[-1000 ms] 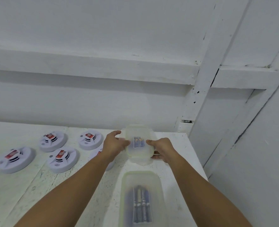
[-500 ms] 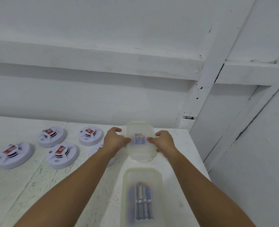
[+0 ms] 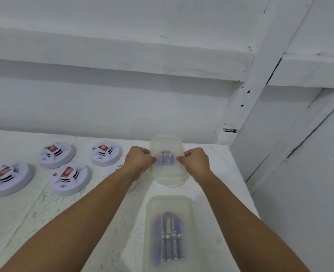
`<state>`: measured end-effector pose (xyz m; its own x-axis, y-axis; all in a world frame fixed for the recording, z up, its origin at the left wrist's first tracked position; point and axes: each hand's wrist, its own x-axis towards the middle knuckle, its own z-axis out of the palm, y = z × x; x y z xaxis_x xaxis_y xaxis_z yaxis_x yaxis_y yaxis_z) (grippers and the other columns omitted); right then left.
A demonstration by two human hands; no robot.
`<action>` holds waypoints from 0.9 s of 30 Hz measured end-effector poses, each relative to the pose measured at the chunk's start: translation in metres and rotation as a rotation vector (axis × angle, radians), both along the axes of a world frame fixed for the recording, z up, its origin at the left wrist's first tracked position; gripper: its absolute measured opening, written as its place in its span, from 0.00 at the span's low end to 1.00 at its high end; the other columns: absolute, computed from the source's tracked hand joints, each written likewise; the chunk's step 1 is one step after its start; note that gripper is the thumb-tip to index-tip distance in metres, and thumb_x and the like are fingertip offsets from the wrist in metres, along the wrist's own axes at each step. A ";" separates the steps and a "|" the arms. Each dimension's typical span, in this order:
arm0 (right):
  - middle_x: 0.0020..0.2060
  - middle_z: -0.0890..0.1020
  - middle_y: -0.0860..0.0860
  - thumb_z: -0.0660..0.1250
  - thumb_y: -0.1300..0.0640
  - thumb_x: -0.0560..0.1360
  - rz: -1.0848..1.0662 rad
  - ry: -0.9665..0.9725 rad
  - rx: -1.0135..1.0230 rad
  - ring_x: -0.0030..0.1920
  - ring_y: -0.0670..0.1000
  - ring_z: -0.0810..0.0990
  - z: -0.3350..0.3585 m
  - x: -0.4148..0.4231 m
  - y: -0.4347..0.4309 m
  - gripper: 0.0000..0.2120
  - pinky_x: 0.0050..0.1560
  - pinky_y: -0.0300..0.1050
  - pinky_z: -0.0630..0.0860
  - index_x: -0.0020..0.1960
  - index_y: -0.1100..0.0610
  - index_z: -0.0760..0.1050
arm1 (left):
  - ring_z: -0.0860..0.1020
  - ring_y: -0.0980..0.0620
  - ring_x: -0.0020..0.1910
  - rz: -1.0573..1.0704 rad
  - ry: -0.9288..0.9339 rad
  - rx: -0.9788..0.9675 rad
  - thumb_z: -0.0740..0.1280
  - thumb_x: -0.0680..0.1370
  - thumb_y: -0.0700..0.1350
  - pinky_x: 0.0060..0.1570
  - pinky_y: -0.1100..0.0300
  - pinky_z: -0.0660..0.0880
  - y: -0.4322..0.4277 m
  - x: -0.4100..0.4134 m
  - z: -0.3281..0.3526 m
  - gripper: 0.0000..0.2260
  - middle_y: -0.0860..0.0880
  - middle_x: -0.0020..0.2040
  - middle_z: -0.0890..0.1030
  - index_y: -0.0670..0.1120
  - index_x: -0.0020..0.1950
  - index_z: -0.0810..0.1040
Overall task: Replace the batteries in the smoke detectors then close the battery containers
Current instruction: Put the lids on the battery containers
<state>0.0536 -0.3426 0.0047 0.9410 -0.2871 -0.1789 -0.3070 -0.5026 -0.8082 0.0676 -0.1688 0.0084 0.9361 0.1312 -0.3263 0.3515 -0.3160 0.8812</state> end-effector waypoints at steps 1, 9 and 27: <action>0.30 0.69 0.55 0.72 0.58 0.70 0.004 0.003 0.020 0.32 0.52 0.68 -0.002 0.000 -0.001 0.15 0.34 0.43 0.63 0.32 0.58 0.68 | 0.80 0.39 0.50 0.000 0.001 0.001 0.73 0.70 0.36 0.53 0.43 0.78 0.001 -0.001 -0.001 0.05 0.38 0.47 0.82 0.36 0.44 0.81; 0.45 0.78 0.60 0.72 0.64 0.70 0.177 0.285 0.199 0.36 0.54 0.76 0.029 0.017 -0.018 0.11 0.36 0.46 0.75 0.50 0.61 0.74 | 0.75 0.47 0.60 -0.237 -0.260 0.367 0.74 0.70 0.46 0.57 0.56 0.71 0.009 -0.009 0.013 0.26 0.46 0.63 0.75 0.46 0.66 0.72; 0.53 0.82 0.54 0.69 0.46 0.73 0.290 0.090 0.333 0.54 0.56 0.81 -0.008 0.072 -0.005 0.12 0.58 0.59 0.77 0.52 0.52 0.77 | 0.63 0.54 0.72 -0.647 -0.588 0.648 0.69 0.64 0.67 0.66 0.63 0.60 0.021 -0.032 -0.005 0.40 0.53 0.71 0.69 0.46 0.70 0.69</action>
<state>0.1256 -0.3476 -0.0030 0.9505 0.0731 -0.3020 -0.2686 -0.2953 -0.9169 0.0351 -0.1477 0.0030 0.8766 -0.4575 0.1490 -0.4714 -0.7546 0.4565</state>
